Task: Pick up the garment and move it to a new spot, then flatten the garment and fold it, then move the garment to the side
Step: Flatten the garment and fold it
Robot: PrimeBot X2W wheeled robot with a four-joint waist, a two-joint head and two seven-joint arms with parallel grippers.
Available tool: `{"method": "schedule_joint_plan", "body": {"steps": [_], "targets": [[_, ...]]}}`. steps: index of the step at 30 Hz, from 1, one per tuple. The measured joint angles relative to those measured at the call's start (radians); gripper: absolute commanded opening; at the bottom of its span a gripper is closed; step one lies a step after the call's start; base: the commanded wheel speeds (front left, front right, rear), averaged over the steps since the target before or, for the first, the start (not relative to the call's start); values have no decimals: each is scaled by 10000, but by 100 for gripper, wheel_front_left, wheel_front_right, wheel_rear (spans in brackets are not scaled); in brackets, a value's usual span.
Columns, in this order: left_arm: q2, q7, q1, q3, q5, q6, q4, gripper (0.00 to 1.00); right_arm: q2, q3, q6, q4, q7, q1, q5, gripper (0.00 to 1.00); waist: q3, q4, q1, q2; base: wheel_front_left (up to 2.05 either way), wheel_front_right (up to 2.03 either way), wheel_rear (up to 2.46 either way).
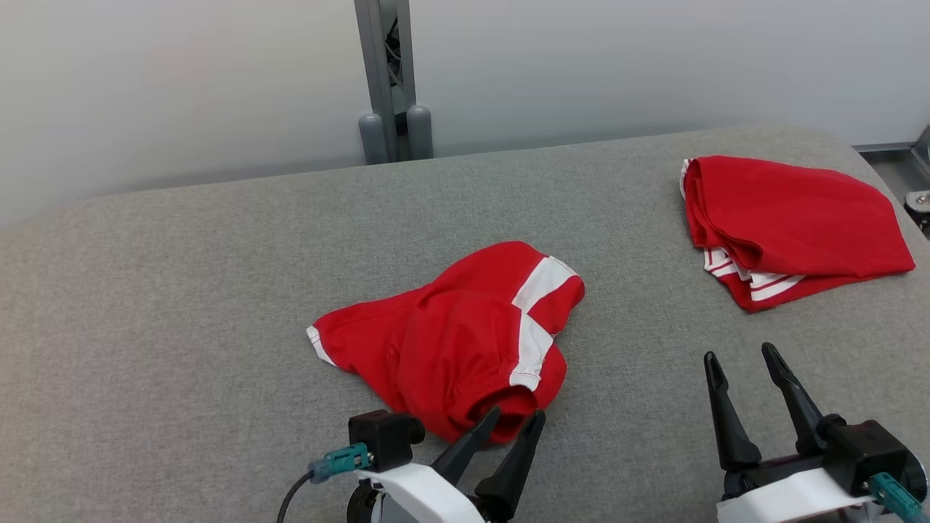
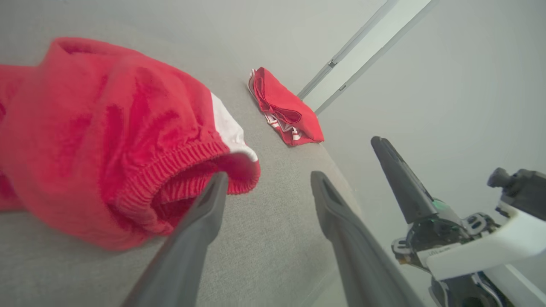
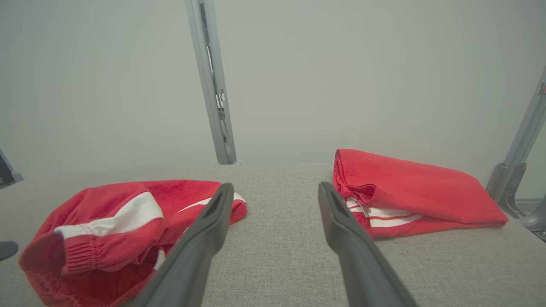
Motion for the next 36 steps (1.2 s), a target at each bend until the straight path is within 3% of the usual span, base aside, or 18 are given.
{"method": "schedule_joint_plan", "body": {"steps": [6, 18, 19, 20, 21, 22, 26, 29, 36], "targets": [[6, 236, -637, -288, -1116, 462, 596, 100, 2, 35, 0, -15, 0, -184, 6, 100, 379, -273, 0, 0, 0, 0, 0], [0, -349, -1532, -247, -1896, 1168, 1423, 100, 4, 59, 0, 10, 0, -447, 8, 100, 691, -671, 0, 0, 0, 0, 0], [-6, -378, -1538, -199, -2034, 1177, 1482, 89, 2, 61, 0, 13, 0, -462, 8, 100, 692, -694, 0, 0, 0, 0, 0], [-8, -470, -1590, -165, -2059, 1212, 1588, 48, 2, 69, 0, 17, 0, -468, 10, 100, 690, -714, 0, 0, 0, 0, 0], [0, -589, -1685, -128, -2038, 1225, 1699, 27, 2, 73, 0, 27, 0, -472, 17, 100, 684, -734, 0, 0, 0, 0, 0], [0, -742, -1760, -63, -2038, 1225, 1747, 0, 2, 81, 0, 38, 0, -477, 31, 100, 675, -752, 0, 0, 0, 0, 0], [15, -1246, -1999, 69, -1837, 1076, 1806, 0, 4, 100, 0, 56, 0, -485, 58, 100, 649, -793, 0, 0, 0, 0, 0], [75, -1375, -2404, 161, -1785, 709, 1555, 0, 4, 71, 0, 69, 0, -486, 105, 100, 624, -772, 0, 0, 0, 0, 0], [341, -581, -4474, 25, -1377, 230, 1214, 0, 6, 282, 0, 232, 0, -534, 176, 100, 481, -844, 0, 0, 0, 0, 0]]}}
